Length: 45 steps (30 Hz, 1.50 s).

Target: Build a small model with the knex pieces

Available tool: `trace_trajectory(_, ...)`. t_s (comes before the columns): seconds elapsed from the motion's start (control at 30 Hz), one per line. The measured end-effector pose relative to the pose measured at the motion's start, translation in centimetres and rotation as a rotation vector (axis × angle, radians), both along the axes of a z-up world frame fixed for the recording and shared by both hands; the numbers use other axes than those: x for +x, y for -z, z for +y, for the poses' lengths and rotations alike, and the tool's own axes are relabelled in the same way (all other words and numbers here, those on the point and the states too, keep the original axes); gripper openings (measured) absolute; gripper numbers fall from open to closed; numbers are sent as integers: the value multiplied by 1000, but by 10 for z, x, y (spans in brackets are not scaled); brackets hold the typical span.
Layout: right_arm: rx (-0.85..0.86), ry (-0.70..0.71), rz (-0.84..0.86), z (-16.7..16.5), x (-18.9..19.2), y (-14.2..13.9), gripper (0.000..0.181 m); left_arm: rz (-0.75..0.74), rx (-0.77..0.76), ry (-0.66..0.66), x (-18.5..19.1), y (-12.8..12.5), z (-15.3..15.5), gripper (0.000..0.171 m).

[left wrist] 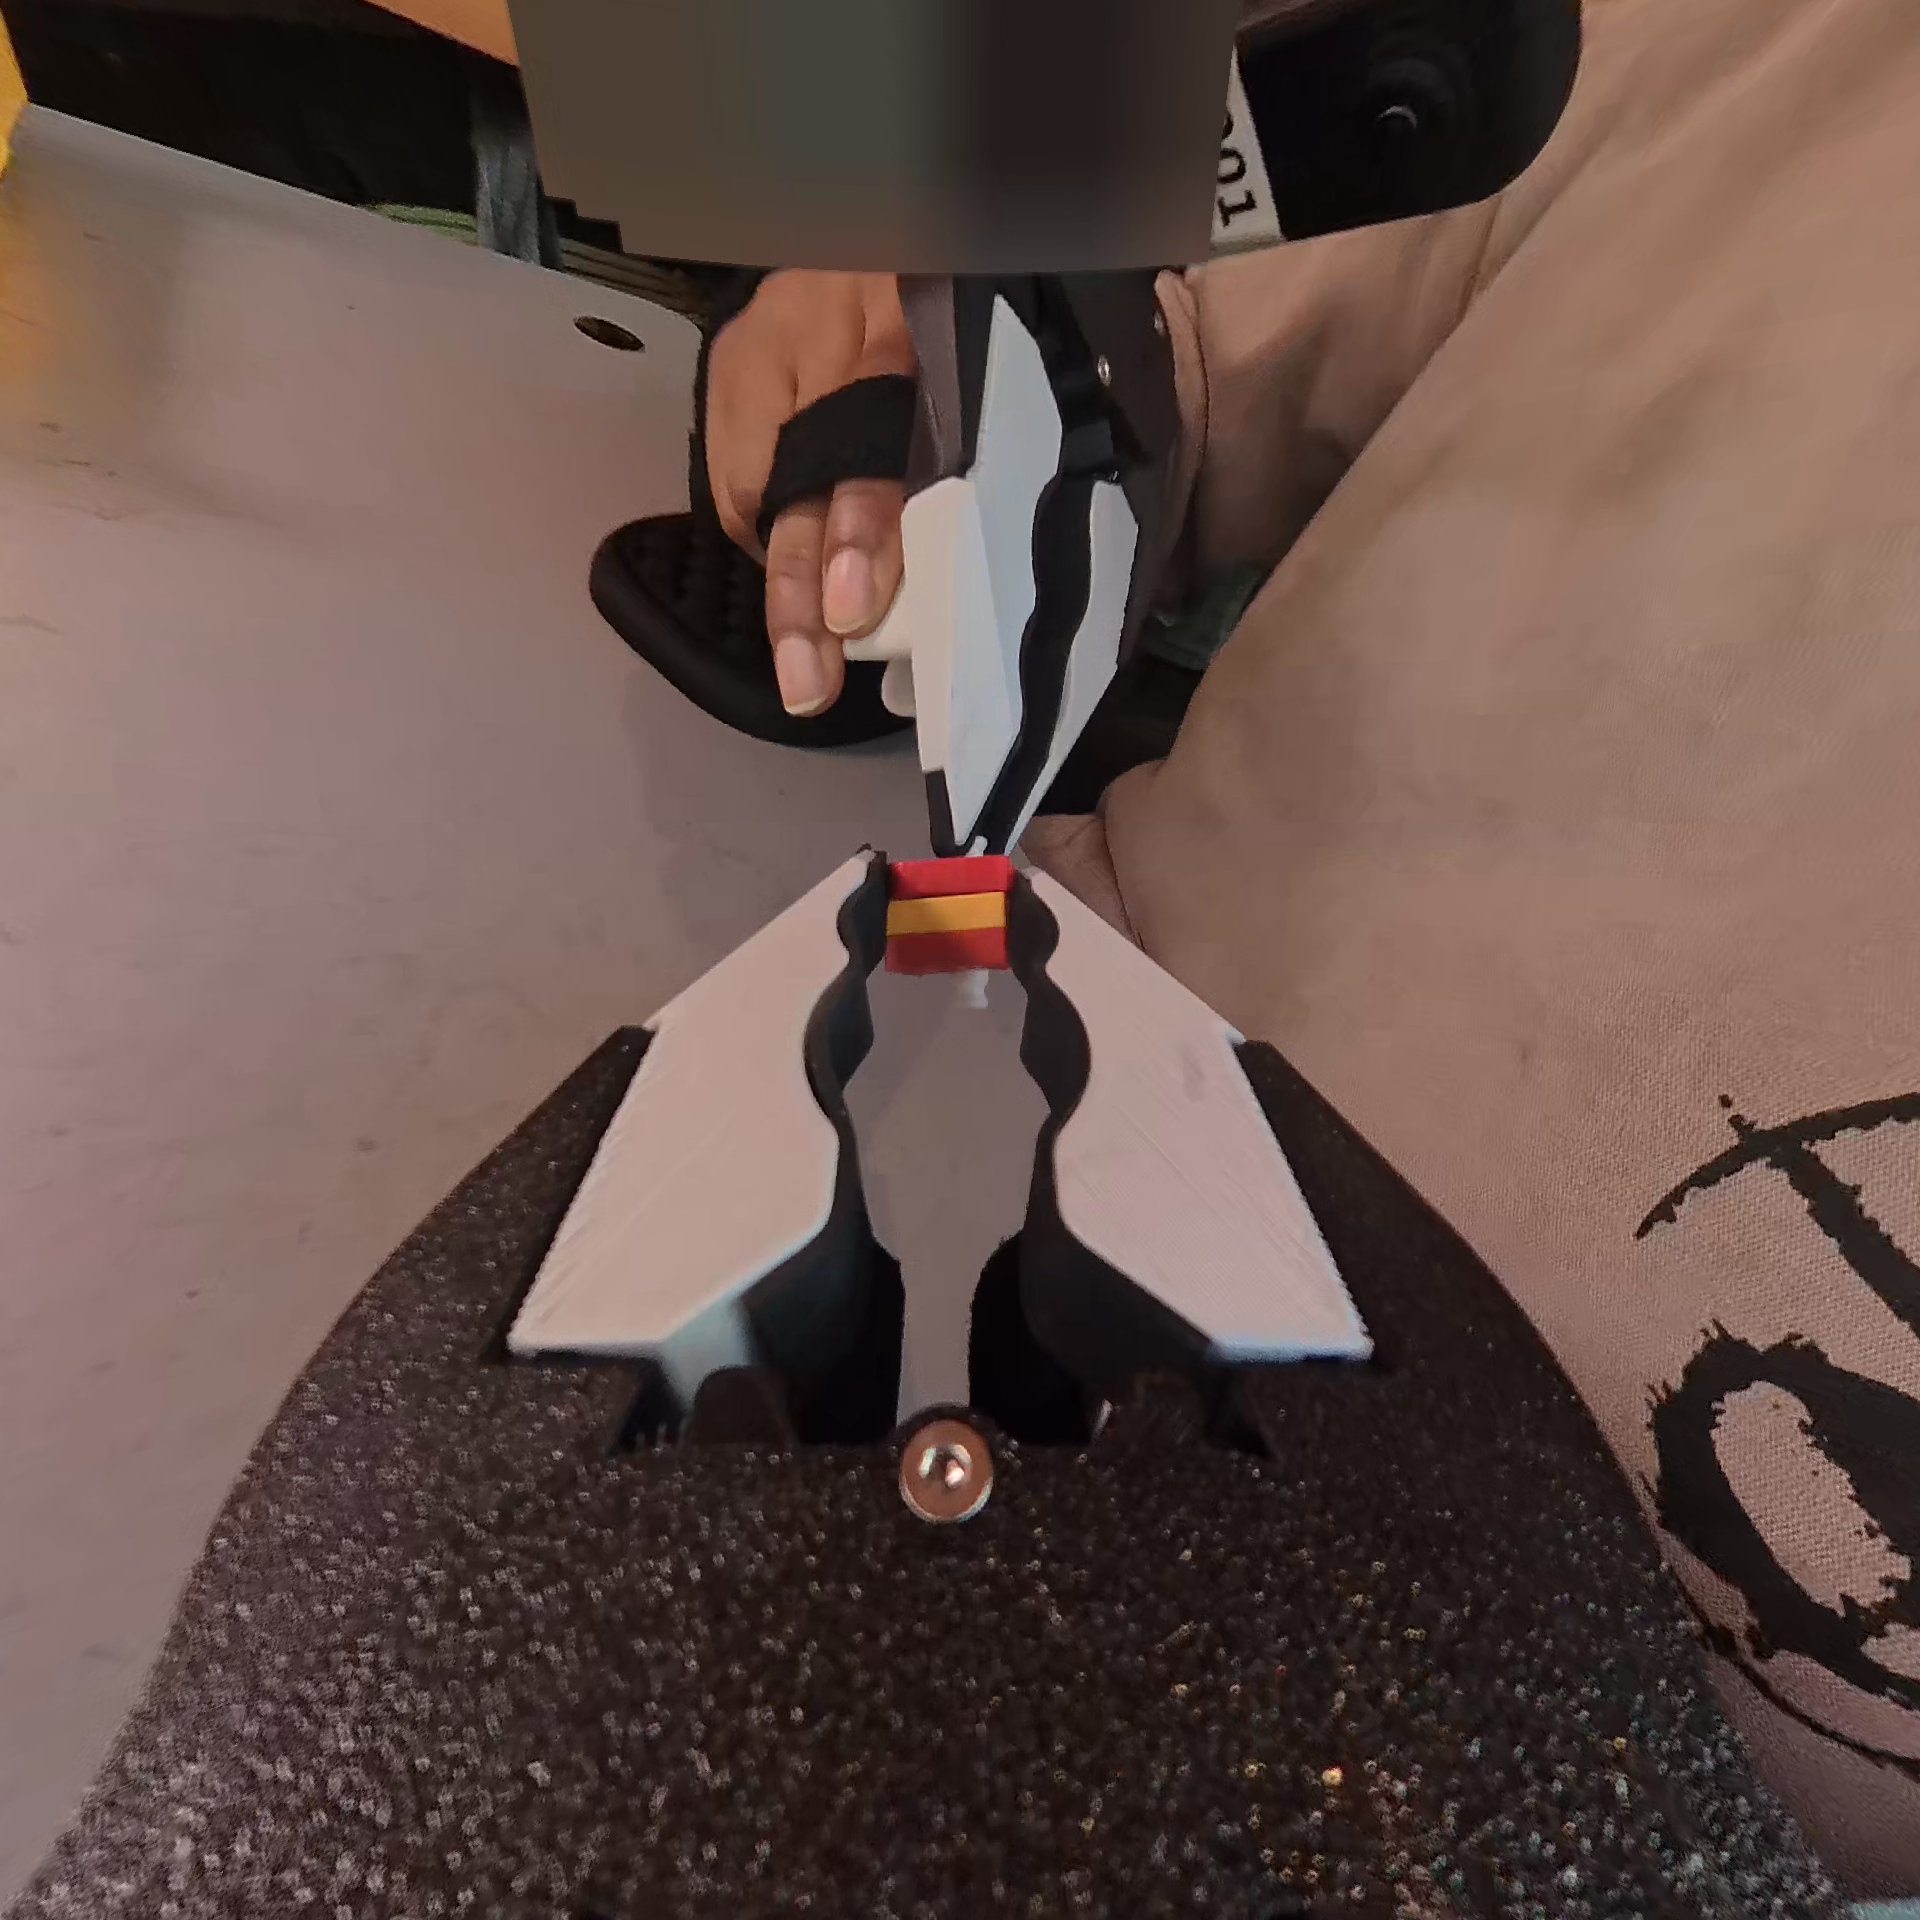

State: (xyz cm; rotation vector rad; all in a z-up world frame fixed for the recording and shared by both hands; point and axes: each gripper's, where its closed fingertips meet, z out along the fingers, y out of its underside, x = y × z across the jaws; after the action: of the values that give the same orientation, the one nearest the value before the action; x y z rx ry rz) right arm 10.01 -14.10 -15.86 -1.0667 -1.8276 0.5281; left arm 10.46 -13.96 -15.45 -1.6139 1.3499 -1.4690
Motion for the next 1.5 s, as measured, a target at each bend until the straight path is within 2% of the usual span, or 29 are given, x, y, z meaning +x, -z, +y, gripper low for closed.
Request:
trace_trajectory(0.1, -67, 44, 50, 19, -1, -8, 3, 1, -25, -110, 0, -7, 19, 23)
trace_trajectory(0.17, 2, 132, 116, 42, -2, -18, 4, -74, -127, -231, -6, -18, 39, 24)
trace_trajectory(0.23, 29, 224, 148, 55, -5, -27, 28, -180, -290, -318, -14, -30, 57, 24)
trace_trajectory(0.33, 43, 364, 190, 65, -18, -31, 55, -266, -420, -390, -17, -36, 71, 24)
trace_trajectory(0.43, 153, 454, 182, 74, -30, -27, 49, -294, -472, -387, -13, -39, 70, 24)
trace_trajectory(0.53, 192, 475, 176, 80, -31, -29, 35, -264, -443, -401, -13, -37, 68, 24)
trace_trajectory(0.6, 141, 442, 185, 76, -32, -33, 34, -274, -436, -387, -14, -42, 65, 24)
trace_trajectory(0.67, 103, 419, 214, 73, -33, -41, 34, -289, -368, -365, -16, -50, 61, 27)
trace_trajectory(0.77, -70, 374, 289, 67, -34, -51, 34, -302, -225, -291, -21, -65, 47, 43)
trace_trajectory(0.87, -274, 304, 401, 53, -36, -65, 34, -275, -76, -221, -24, -69, 31, 45)
trace_trajectory(0.97, -439, 302, 523, 51, -33, -79, 34, -247, -3, -196, -24, -69, 23, 47)
trace_trajectory(1.1, -639, 280, 643, 47, -37, -91, 34, -170, 131, -229, -15, -63, 21, 41)
trace_trajectory(1.23, -717, 228, 675, 39, -45, -91, 34, -145, 219, -304, -17, -65, 27, 9)
trace_trajectory(1.5, -838, 114, 646, 43, -47, -89, 33, -134, 224, -361, -27, -66, 35, 5)
